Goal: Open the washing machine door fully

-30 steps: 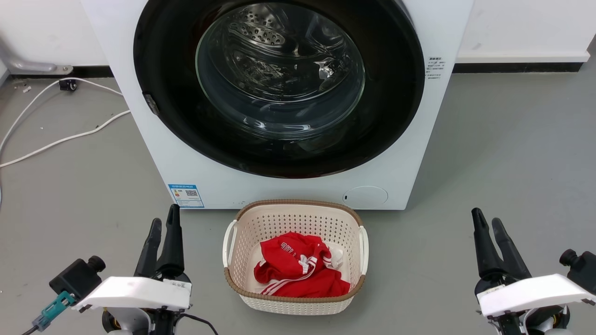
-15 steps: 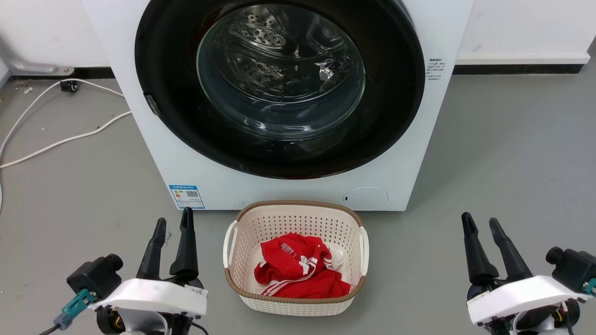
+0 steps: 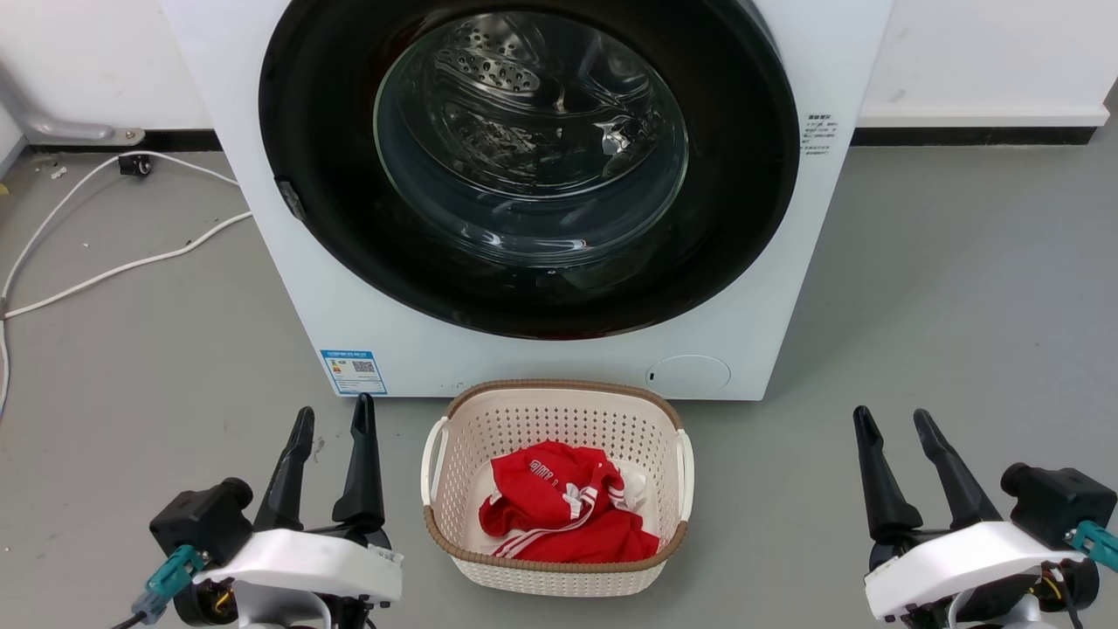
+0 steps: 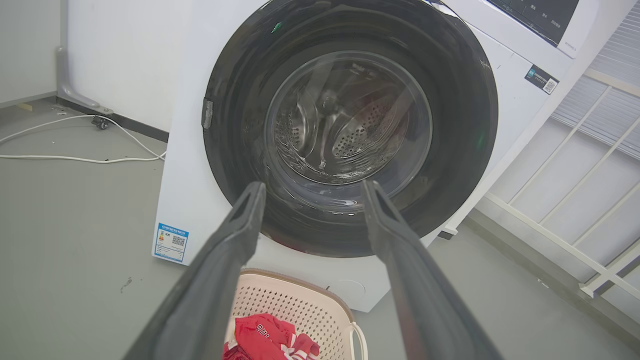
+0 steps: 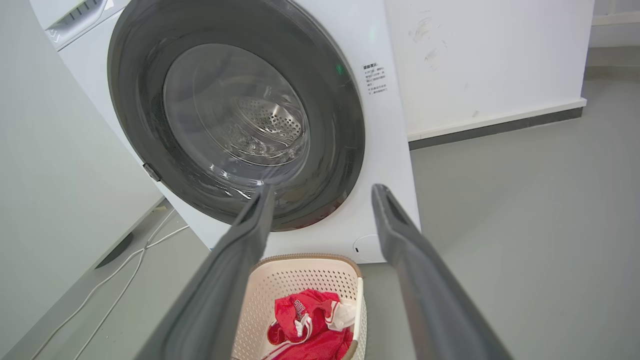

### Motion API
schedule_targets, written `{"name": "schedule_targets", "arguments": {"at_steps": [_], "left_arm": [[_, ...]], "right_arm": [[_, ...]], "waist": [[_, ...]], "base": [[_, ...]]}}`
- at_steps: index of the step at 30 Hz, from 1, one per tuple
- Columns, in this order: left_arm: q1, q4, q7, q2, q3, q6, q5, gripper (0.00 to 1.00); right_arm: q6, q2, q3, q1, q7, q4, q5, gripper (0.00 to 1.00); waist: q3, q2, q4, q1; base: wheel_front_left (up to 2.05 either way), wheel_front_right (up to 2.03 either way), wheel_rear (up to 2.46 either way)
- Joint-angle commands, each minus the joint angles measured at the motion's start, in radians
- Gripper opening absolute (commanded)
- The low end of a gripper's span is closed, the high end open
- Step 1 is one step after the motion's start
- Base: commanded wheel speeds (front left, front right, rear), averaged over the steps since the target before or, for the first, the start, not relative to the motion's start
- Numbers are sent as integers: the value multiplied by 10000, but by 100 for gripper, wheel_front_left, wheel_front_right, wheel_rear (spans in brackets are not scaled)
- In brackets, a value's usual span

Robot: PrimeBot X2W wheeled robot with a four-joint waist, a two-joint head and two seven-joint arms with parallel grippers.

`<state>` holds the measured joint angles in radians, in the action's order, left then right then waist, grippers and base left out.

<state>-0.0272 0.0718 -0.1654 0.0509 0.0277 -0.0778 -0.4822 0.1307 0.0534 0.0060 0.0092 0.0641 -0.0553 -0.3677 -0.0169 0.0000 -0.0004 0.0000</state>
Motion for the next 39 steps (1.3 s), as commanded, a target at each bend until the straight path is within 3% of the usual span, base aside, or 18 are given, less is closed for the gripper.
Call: {"name": "schedule_targets", "arguments": {"at_steps": [1,39], "left_arm": [[41,-101,-103,11,31,61,301,100],[143,13,-866,-7,283,422,3511,100]], "right_arm": [[0,-15,5,42,20,166,321,100],[-1,-43,116,212,185,396,2806,100]], "waist": [[-10,0,1,0],[42,0,-27,0]], "base": [[0,0,0],[0,0,0]]}}
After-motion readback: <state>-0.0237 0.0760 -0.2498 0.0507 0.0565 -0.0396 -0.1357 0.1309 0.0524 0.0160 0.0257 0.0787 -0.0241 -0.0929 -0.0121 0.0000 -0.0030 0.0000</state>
